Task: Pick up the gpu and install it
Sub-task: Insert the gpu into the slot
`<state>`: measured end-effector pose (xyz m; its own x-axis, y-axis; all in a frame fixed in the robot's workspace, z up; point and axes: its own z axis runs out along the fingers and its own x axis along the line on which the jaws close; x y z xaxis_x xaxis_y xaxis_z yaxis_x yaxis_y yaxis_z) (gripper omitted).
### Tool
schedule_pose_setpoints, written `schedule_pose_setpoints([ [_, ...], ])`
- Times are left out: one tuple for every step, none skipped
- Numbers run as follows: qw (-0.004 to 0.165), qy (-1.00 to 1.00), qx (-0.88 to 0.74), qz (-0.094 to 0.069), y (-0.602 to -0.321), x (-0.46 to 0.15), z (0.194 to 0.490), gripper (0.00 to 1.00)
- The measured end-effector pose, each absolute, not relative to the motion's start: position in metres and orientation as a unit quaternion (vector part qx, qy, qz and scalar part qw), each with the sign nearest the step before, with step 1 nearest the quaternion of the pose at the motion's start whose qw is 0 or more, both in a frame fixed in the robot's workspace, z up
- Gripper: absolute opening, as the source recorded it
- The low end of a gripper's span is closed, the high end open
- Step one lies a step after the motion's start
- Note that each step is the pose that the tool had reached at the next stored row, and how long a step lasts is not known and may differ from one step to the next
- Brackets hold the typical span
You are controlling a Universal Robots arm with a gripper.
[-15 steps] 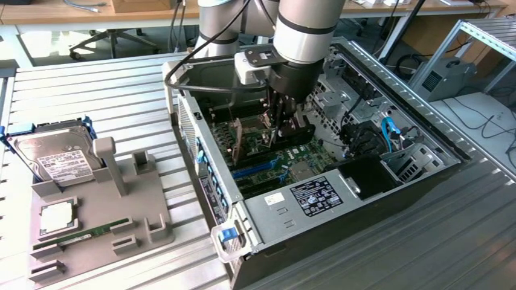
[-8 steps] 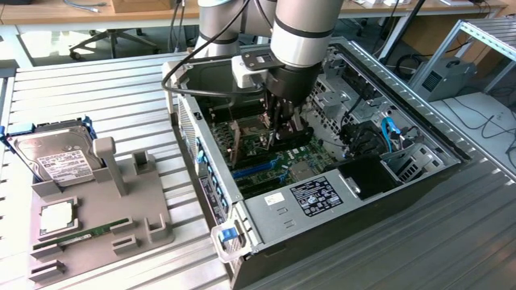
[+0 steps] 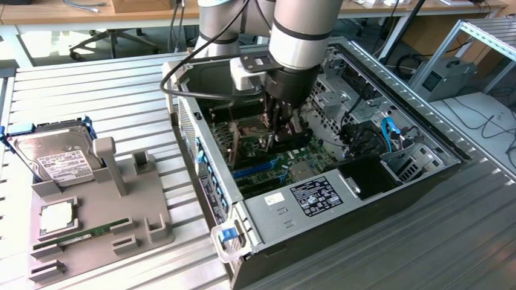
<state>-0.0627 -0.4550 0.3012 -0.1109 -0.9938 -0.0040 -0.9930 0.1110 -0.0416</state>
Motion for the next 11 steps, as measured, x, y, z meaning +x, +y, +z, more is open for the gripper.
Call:
schedule_pose_setpoints([
  [0.015, 0.745, -0.667, -0.014, -0.4551, -0.0635, 0.301, 0.27],
  [0.015, 0.745, -0.667, -0.014, -0.4553, -0.0641, 0.3009, 0.27],
  [0.015, 0.745, -0.667, -0.014, -0.4554, -0.065, 0.3005, 0.27],
  [0.015, 0.745, -0.667, -0.014, -0.4555, -0.0657, 0.3001, 0.27],
  [0.015, 0.745, -0.667, -0.014, -0.4556, -0.0663, 0.2999, 0.27],
  [0.015, 0.744, -0.667, -0.014, -0.4557, -0.067, 0.2996, 0.27],
  [0.015, 0.744, -0.667, -0.014, -0.4558, -0.0675, 0.2994, 0.27],
  [0.015, 0.744, -0.668, -0.014, -0.4559, -0.0682, 0.2991, 0.27],
  [0.015, 0.744, -0.668, -0.014, -0.4559, -0.0686, 0.2988, 0.27],
  [0.015, 0.744, -0.668, -0.014, -0.456, -0.0691, 0.2985, 0.27],
  [0.015, 0.744, -0.668, -0.014, -0.456, -0.0695, 0.2983, 0.27],
])
